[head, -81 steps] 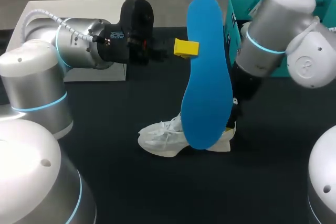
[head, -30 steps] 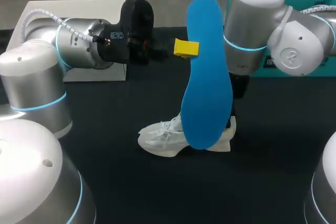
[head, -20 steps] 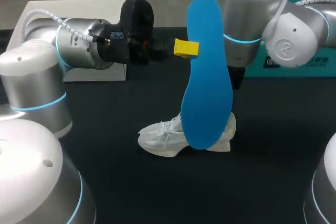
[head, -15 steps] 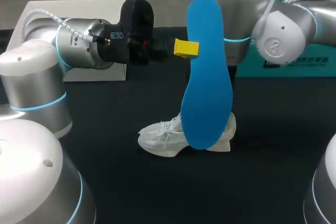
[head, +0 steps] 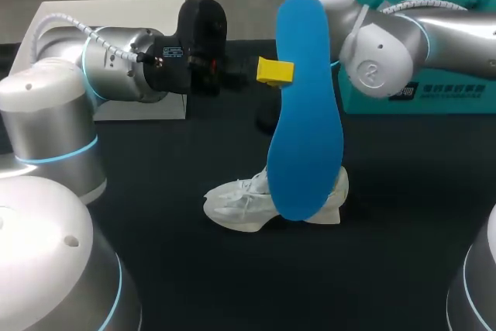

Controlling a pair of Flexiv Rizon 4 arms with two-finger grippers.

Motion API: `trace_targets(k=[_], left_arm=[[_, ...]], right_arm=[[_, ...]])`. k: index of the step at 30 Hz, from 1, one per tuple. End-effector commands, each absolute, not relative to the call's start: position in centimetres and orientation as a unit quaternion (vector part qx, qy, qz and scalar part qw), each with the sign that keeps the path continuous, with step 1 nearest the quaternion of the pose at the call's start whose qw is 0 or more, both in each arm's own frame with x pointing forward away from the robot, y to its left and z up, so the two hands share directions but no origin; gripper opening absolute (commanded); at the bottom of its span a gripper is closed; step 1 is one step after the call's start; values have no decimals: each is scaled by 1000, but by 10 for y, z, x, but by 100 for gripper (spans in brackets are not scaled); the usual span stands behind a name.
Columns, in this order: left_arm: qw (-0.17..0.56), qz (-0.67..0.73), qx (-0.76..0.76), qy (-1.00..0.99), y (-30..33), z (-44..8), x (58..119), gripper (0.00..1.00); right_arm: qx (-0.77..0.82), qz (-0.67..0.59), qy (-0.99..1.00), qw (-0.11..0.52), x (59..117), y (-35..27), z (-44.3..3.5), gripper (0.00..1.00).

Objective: Take the shoe out of the shoebox, open the shoe tongue, remove and reinsert the insole, then place the shoe into the shoebox

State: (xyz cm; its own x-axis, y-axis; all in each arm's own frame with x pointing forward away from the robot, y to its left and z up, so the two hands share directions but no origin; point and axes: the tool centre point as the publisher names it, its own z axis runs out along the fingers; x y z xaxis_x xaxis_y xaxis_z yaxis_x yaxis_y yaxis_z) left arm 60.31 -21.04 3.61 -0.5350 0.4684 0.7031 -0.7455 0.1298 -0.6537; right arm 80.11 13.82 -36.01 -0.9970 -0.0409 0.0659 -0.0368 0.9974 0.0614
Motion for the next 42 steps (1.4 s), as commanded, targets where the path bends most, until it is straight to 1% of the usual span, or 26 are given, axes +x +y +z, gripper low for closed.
trace_targets(k=[1, 5, 6, 8, 9, 11, 13, 16, 30, 31, 32, 34, 35, 36, 38, 39, 42], left_arm=[[467, 650, 118, -588, -211, 36, 603, 0], [467, 650, 118, -588, -211, 36, 603, 0], [467, 650, 118, -588, -211, 36, 603, 0], [467, 650, 118, -588, -211, 36, 603, 0], [467, 650, 118, -588, -211, 36, 603, 0], [467, 650, 118, -588, -211, 36, 603, 0], [467, 650, 118, -588, -211, 36, 603, 0], [467, 650, 118, -588, -211, 36, 603, 0], [467, 650, 118, -588, -211, 36, 603, 0], [467, 650, 118, -588, -211, 36, 603, 0], [467, 650, 118, -588, -211, 36, 603, 0], [467, 650, 118, -588, -211, 36, 603, 0], [467, 650, 118, -588, -211, 36, 603, 0], [467, 650, 118, -588, -211, 36, 603, 0], [467, 650, 118, -588, -211, 36, 603, 0], [467, 650, 118, -588, -211, 36, 603, 0], [467, 650, 118, -588, -211, 36, 603, 0]], right_arm=[[21, -33, -998, 40, 803, 143, -370, 100], [15, -32, -998, 54, 797, 143, -379, 100], [12, -32, -998, 56, 794, 142, -380, 92], [8, -36, -998, 59, 790, 140, -382, 68], [7, -33, -997, 64, 789, 140, -382, 53], [9, -35, -997, 66, 787, 141, -383, 35], [13, -33, -997, 74, 786, 142, -384, 0], [8, -27, -996, 82, 783, 142, -386, 0], [12, -31, -996, 79, 781, 142, -386, 0], [-9, -20, -995, 94, 783, 141, -387, 0], [-36, -26, -994, 95, 784, 140, -387, 0], [-97, -52, -989, 103, 782, 137, -383, 0], [-138, -86, -980, 113, 781, 134, -381, 0], [-169, -79, -976, 108, 779, 134, -380, 0], [-225, -85, -963, 121, 776, 133, -379, 0], [-260, -112, -950, 134, 775, 132, -377, 0], [-327, -145, -923, 141, 774, 128, -374, 0]])
